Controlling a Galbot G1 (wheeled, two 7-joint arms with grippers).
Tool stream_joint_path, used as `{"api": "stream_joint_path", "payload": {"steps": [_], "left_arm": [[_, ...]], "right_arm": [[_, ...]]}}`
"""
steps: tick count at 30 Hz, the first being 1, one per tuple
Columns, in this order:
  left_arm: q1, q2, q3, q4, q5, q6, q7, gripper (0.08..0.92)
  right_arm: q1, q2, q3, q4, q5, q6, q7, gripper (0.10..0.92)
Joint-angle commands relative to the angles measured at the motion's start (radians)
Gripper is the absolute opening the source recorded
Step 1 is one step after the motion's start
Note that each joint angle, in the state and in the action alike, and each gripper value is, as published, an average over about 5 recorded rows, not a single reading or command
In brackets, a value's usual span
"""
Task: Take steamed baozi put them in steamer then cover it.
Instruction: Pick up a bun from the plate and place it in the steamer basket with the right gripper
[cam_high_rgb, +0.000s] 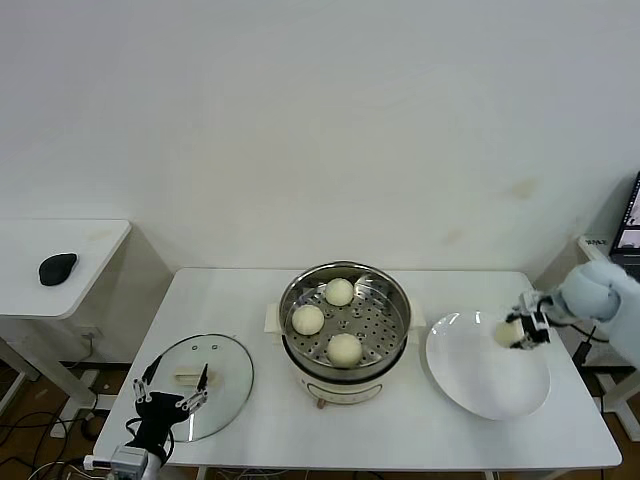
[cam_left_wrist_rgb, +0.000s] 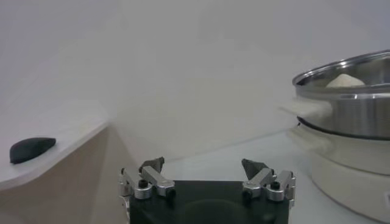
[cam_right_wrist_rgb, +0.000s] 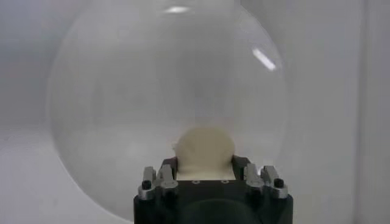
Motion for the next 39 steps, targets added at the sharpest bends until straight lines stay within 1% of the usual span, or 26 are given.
{"api": "stream_joint_path", "payload": {"steps": [1, 4, 8, 11, 15, 21, 31, 39], "left_arm": [[-0.006, 0.001, 0.009, -0.004, -0.002, 0.002, 0.001, 0.823], [-0.007, 0.002, 0.008, -0.003, -0.004, 0.001, 0.001, 0.823], [-0.007, -0.002, 0.006, 0.001, -0.005, -0.001, 0.001, 0.823], [-0.009, -0.009, 0.008, 0.002, -0.004, -0.002, 0.000, 0.823], [-0.010, -0.017, 0.006, 0.002, -0.003, -0.002, 0.000, 0.823], [-0.009, -0.021, -0.001, 0.006, -0.006, -0.003, 0.000, 0.823], [-0.020, -0.034, 0.006, 0.019, -0.005, -0.003, -0.001, 0.823], [-0.020, -0.033, 0.002, 0.023, -0.005, -0.005, -0.001, 0.823]], "right_arm": [[0.693, 0.041, -0.501, 0.239, 0.359, -0.179, 0.041, 0.570], [0.762, 0.113, -0.553, 0.265, 0.456, -0.242, 0.085, 0.575], [0.773, 0.227, -0.572, 0.279, 0.558, -0.307, 0.150, 0.577], [0.746, 0.314, -0.568, 0.271, 0.601, -0.336, 0.191, 0.577], [0.683, 0.391, -0.559, 0.248, 0.627, -0.376, 0.232, 0.577], [0.578, 0.433, -0.578, 0.224, 0.618, -0.423, 0.266, 0.577], [0.443, 0.446, -0.574, 0.177, 0.571, -0.436, 0.272, 0.577], [0.378, 0.447, -0.545, 0.123, 0.472, -0.409, 0.262, 0.577]]}}
